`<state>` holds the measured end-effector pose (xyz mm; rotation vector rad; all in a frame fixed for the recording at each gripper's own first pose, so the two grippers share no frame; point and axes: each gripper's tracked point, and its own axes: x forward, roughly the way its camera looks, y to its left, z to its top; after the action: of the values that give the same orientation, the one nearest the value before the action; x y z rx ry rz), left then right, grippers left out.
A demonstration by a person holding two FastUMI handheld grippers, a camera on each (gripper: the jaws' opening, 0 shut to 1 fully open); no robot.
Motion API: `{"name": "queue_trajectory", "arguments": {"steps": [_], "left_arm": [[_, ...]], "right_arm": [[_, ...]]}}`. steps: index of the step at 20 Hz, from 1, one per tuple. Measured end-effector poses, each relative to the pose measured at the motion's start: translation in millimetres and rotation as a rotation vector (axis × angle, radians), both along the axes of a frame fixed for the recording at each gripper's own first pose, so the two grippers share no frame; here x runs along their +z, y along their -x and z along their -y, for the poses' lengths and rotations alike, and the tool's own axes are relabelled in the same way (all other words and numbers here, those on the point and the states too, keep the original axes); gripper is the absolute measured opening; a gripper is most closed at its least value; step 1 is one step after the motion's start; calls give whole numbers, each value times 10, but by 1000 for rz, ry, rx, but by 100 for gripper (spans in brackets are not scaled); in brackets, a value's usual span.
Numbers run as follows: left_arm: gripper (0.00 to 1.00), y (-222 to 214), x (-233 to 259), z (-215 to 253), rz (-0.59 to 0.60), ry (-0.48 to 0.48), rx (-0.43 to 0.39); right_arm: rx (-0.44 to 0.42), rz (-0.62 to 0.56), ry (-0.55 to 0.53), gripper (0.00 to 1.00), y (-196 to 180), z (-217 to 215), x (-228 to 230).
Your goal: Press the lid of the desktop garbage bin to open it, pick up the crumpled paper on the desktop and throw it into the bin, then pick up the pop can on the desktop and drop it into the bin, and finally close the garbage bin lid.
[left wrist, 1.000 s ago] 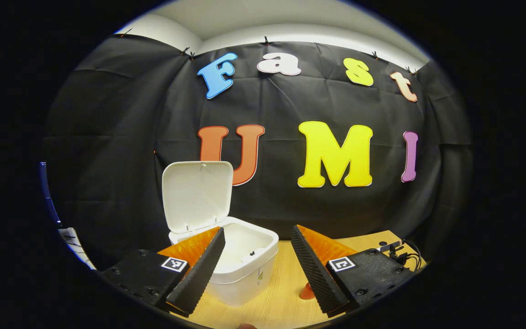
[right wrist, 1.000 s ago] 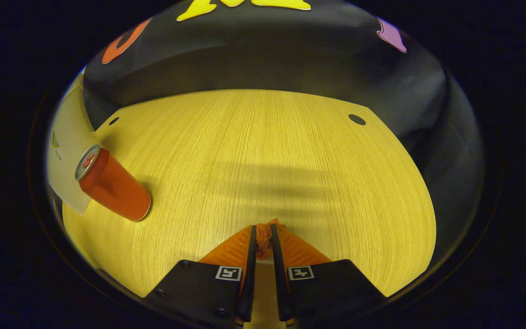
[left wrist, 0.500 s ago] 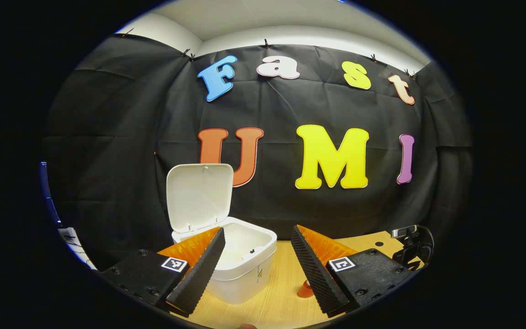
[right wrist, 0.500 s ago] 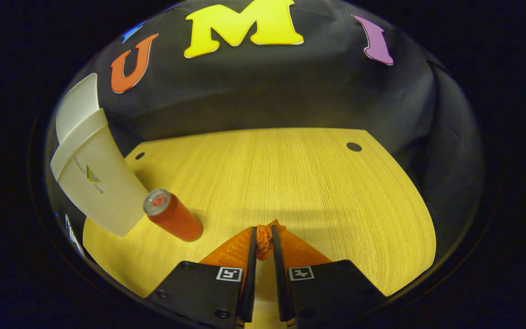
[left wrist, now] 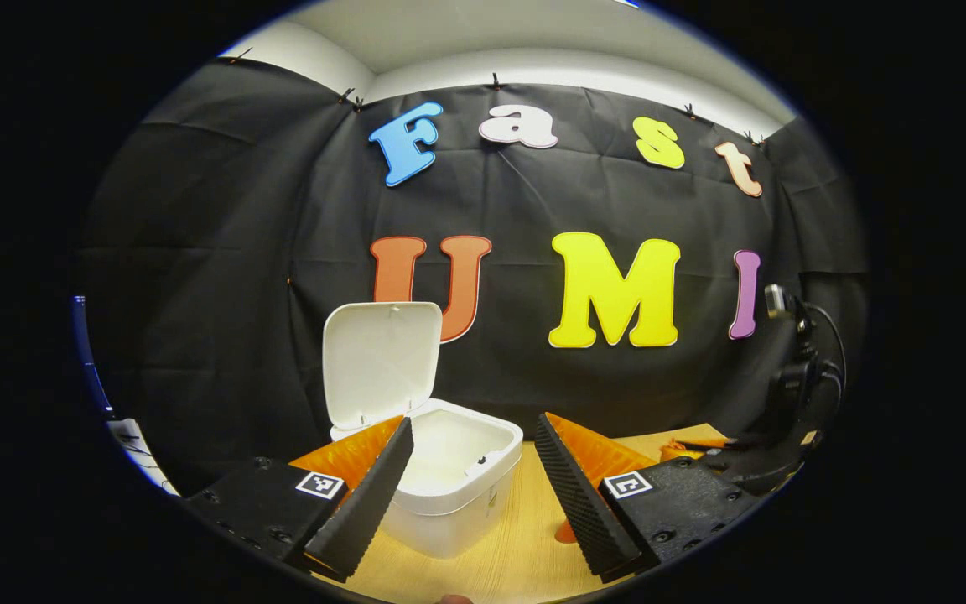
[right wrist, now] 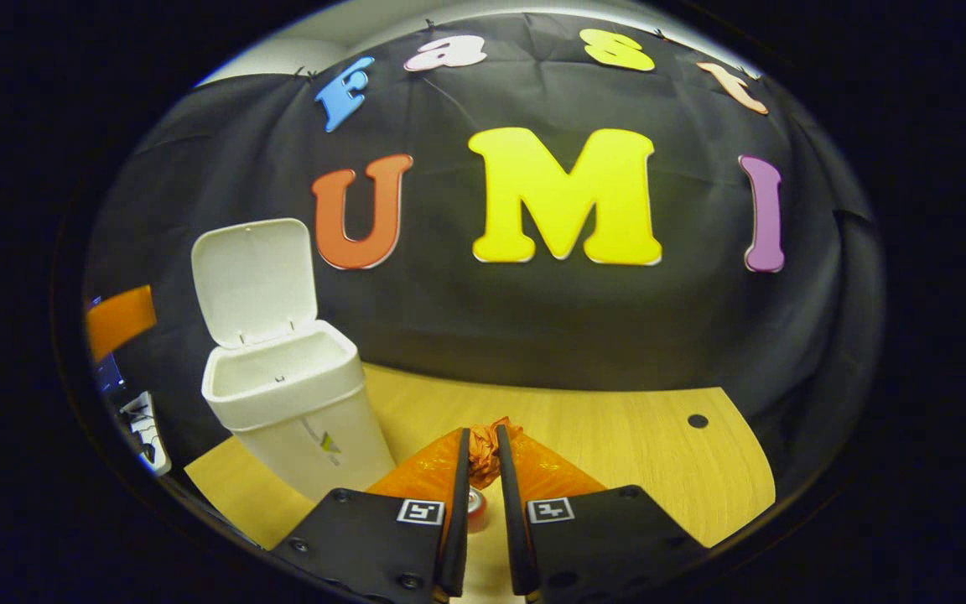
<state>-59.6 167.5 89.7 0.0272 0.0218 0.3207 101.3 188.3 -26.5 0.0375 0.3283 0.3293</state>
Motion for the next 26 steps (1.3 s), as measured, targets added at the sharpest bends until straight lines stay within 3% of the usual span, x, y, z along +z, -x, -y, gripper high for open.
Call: {"name": "queue_trajectory", "arguments": {"steps": [7,15,24,26], "left_arm": [[96,154,118,-308,15,-2,40],[96,229,182,-584,34,3,89],[96,191,212,-662,53,1,119],[96,193,222,-668,56,2,129]], "right_arm": [[156,57,-87,22,-127,-891,502],[326,30,-108,21,-375,-1881,454],[402,20,-93,21,-518,-2335,347],[412,14,-99,26,-522,-2375,344]]}}
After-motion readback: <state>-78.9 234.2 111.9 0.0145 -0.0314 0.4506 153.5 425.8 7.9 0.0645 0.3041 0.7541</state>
